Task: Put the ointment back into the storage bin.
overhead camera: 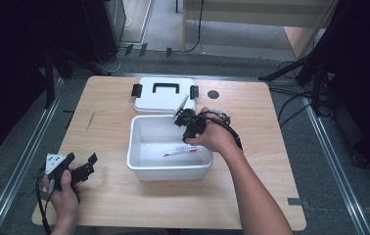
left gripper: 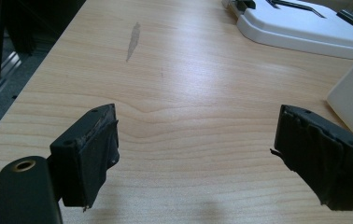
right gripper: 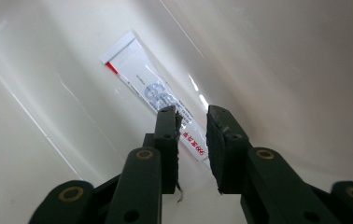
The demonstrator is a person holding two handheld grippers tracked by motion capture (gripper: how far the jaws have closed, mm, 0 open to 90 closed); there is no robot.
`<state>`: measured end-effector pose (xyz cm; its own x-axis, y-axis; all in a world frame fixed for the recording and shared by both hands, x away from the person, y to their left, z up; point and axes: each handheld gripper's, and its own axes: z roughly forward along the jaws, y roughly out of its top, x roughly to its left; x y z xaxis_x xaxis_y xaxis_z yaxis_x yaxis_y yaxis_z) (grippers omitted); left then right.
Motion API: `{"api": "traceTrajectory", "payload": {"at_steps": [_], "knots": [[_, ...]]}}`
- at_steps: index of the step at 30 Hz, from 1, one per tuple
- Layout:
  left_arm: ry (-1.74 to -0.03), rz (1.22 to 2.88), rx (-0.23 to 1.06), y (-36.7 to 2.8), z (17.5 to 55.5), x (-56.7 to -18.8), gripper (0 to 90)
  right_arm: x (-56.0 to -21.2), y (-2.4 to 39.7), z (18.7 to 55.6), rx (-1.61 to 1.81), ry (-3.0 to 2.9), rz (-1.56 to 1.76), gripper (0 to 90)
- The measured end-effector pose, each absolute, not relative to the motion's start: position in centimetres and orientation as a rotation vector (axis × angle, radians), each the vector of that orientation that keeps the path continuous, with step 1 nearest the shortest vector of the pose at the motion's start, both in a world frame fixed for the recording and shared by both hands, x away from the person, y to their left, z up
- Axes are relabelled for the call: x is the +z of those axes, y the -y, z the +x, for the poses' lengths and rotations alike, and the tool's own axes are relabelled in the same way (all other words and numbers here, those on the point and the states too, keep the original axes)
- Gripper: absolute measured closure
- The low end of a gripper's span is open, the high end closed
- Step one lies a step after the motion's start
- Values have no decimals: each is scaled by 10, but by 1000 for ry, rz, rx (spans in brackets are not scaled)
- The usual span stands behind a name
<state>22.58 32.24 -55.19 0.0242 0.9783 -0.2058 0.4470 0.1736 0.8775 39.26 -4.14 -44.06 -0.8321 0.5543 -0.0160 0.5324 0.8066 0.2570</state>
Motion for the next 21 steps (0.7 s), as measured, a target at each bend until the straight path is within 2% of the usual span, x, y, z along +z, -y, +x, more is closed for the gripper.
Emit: {"api": "traceTrajectory", "payload": {"at_steps": [8, 11, 12, 13, 15, 17, 18, 21], "knots": [[-1565, 1413, 757, -322, 226, -552, 143, -413, 57, 388, 499, -2868, 911, 730], [-1564, 1414, 758, -322, 226, -552, 143, -401, 66, 387, 569, -2858, 923, 675], [-1565, 1414, 758, -322, 226, -552, 143, -397, 69, 386, 587, -2857, 924, 642], [-1565, 1414, 758, -322, 226, -552, 143, -391, 75, 383, 614, -2838, 912, 568], [-1565, 1413, 758, -322, 226, -552, 143, -389, 78, 383, 623, -2825, 911, 535], [-1565, 1412, 759, -322, 226, -552, 143, -384, 85, 381, 623, -2793, 906, 414], [-1565, 1413, 759, -322, 226, -552, 143, -383, 87, 380, 622, -2769, 895, 382], [-1565, 1411, 760, -322, 226, -552, 143, -378, 96, 378, 590, -2712, 958, 162]]}}
